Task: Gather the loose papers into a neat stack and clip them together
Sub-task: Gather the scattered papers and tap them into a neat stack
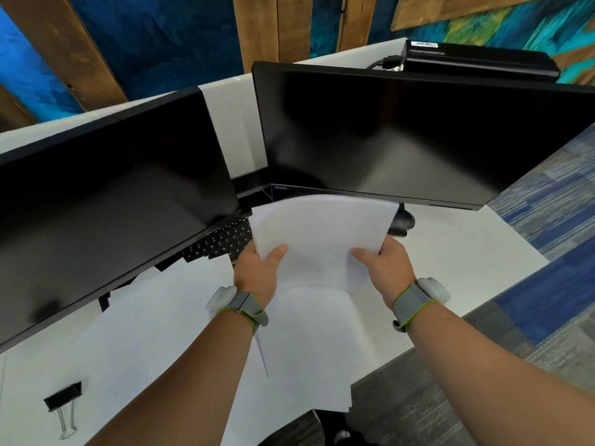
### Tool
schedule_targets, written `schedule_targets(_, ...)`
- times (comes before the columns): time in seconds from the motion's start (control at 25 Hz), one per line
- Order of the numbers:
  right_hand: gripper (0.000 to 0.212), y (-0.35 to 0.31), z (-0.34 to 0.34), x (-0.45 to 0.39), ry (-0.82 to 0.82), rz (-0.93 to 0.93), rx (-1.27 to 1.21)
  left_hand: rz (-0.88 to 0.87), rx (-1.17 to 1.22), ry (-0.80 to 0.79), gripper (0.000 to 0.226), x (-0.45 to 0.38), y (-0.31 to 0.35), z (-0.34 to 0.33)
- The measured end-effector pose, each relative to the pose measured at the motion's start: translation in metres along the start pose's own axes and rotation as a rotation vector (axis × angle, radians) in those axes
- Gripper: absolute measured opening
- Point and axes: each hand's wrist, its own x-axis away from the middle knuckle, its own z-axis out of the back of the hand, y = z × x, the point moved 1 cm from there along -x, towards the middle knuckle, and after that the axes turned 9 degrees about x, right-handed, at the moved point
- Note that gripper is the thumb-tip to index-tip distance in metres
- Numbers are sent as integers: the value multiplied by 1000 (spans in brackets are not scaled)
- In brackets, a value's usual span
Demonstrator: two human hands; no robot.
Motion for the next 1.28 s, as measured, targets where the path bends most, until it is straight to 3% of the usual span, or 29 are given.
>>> schedule_targets(0.08, 28, 2, 10, -3, 62, 39, 43, -7, 27, -20, 31, 3, 2, -13)
schedule_targets(0.2, 32, 18, 32, -11, 127, -14, 156, 114, -11, -87, 31, 10, -9, -47)
schedule_targets(0.32, 44, 44, 49, -16, 82, -70, 315, 254, -113, -161, 27, 15, -38, -73)
schedule_targets(0.52, 62, 85, 79, -26, 33, -221, 460, 389, -259, -328, 40, 26, -67, -113)
schedule_targets(0.76, 77, 110, 101, -49, -20, -248, 542, 415, -395, -489, 93, 28, -78, -151)
schedule_targets(0.88, 70, 114, 106, -60, -23, -264, 654, 423, -484, -515, 99, 26, -77, -162)
schedule_targets(1.0, 67, 105, 98, -57, 29, -192, 932, 372, -594, -527, 92, 25, -73, -162)
schedule_targets(1.08, 61, 94, 79, -53, -58, -49, 948, 303, -626, -491, 83, 20, -74, -149)
schedule_targets(1.28, 44, 66, 4, -28, -491, 213, 873, 146, -714, -403, 62, 11, -78, -89)
